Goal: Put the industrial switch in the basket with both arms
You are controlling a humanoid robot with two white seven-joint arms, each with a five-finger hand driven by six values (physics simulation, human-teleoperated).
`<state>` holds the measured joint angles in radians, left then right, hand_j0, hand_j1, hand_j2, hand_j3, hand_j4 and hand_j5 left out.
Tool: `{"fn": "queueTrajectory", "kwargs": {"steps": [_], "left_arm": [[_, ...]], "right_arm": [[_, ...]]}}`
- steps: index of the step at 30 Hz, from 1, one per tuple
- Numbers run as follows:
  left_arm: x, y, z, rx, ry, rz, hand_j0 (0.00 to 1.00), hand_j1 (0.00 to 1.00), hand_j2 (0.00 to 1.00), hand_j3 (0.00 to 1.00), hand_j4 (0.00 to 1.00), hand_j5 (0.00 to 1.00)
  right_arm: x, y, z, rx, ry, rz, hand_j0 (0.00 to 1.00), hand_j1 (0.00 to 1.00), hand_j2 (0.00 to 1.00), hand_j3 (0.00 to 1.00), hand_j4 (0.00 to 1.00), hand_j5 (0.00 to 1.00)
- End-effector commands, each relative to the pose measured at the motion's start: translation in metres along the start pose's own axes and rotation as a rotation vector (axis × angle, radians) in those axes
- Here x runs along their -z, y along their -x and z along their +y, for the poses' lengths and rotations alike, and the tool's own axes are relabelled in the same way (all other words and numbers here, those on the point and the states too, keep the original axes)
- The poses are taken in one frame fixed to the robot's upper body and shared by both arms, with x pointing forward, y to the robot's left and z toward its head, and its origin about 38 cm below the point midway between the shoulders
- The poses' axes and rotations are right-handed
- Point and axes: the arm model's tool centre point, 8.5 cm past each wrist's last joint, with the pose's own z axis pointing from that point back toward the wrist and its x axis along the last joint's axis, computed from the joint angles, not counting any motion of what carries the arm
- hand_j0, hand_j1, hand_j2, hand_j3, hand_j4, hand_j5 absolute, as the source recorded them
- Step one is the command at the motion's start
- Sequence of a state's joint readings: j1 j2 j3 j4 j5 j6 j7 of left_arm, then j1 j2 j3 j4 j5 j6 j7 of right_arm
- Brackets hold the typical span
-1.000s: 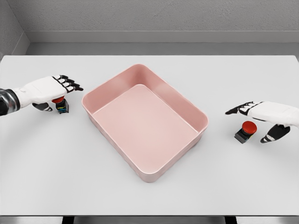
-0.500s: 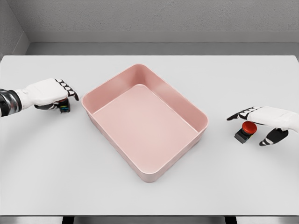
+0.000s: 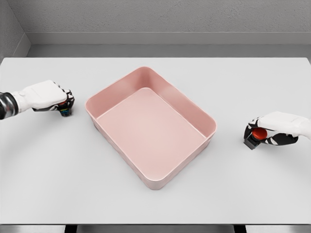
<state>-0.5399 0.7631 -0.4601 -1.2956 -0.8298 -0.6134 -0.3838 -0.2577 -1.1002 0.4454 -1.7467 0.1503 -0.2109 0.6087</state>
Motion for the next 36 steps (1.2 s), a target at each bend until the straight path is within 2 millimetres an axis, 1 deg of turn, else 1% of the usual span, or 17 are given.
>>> {"fn": "queueTrajectory", "kwargs": {"steps": [1,5,8,9,13,14,16,19,23,28,29,34,36], "left_arm": [[-0.005,0.003,0.005,-0.001,-0.015,0.007,0.33,0.33,0.33,0.33,0.33,0.33],[-0.011,0.012,0.015,-0.006,-0.052,0.033,0.33,0.33,0.33,0.33,0.33,0.33],[-0.019,0.015,0.033,0.007,-0.106,0.048,0.33,0.33,0.33,0.33,0.33,0.33],[-0.020,0.014,0.038,0.001,-0.127,0.041,0.32,0.32,0.32,0.32,0.32,0.32],[-0.028,0.019,0.051,-0.018,-0.185,0.053,0.31,0.31,0.31,0.31,0.31,0.31],[-0.027,0.015,0.056,-0.021,-0.208,0.036,0.31,0.31,0.31,0.31,0.31,0.31],[-0.026,0.012,0.063,-0.028,-0.233,0.023,0.31,0.31,0.31,0.31,0.31,0.31],[-0.025,0.001,0.078,-0.030,-0.289,-0.019,0.31,0.31,0.31,0.31,0.31,0.31],[-0.021,-0.015,0.090,-0.023,-0.337,-0.066,0.31,0.31,0.31,0.31,0.31,0.31],[-0.016,-0.045,0.110,0.010,-0.399,-0.148,0.31,0.31,0.31,0.31,0.31,0.31],[-0.016,-0.052,0.113,0.023,-0.405,-0.164,0.31,0.31,0.31,0.31,0.31,0.31],[-0.014,-0.071,0.121,0.051,-0.426,-0.211,0.31,0.31,0.31,0.31,0.31,0.31],[-0.011,-0.080,0.117,0.055,-0.419,-0.230,0.31,0.31,0.31,0.31,0.31,0.31]], "right_arm": [[0.000,0.000,0.001,0.001,-0.004,-0.002,0.51,0.51,0.51,0.51,0.51,0.51],[0.000,-0.001,0.000,-0.003,-0.003,-0.003,0.51,0.51,0.51,0.51,0.51,0.51],[-0.001,-0.002,-0.007,-0.016,0.012,-0.002,0.51,0.51,0.51,0.51,0.51,0.51],[-0.002,-0.002,-0.011,-0.020,0.019,-0.002,0.51,0.51,0.51,0.51,0.51,0.51],[-0.004,-0.003,-0.020,-0.034,0.038,0.000,0.50,0.50,0.50,0.50,0.50,0.50],[-0.004,-0.002,-0.021,-0.034,0.039,0.001,0.50,0.50,0.50,0.50,0.50,0.50],[-0.004,-0.002,-0.021,-0.035,0.040,0.003,0.50,0.50,0.50,0.50,0.50,0.50],[-0.006,-0.003,-0.029,-0.047,0.057,0.004,0.50,0.50,0.50,0.50,0.50,0.50],[-0.010,-0.004,-0.044,-0.069,0.088,0.007,0.50,0.50,0.50,0.50,0.50,0.50],[-0.014,-0.005,-0.056,-0.086,0.114,0.010,0.50,0.50,0.50,0.50,0.50,0.50],[-0.015,-0.005,-0.058,-0.089,0.118,0.011,0.50,0.50,0.50,0.50,0.50,0.50],[-0.017,-0.009,-0.071,-0.104,0.150,0.005,0.50,0.50,0.50,0.50,0.50,0.50],[-0.015,-0.011,-0.074,-0.106,0.160,-0.004,0.50,0.50,0.50,0.50,0.50,0.50]]}}
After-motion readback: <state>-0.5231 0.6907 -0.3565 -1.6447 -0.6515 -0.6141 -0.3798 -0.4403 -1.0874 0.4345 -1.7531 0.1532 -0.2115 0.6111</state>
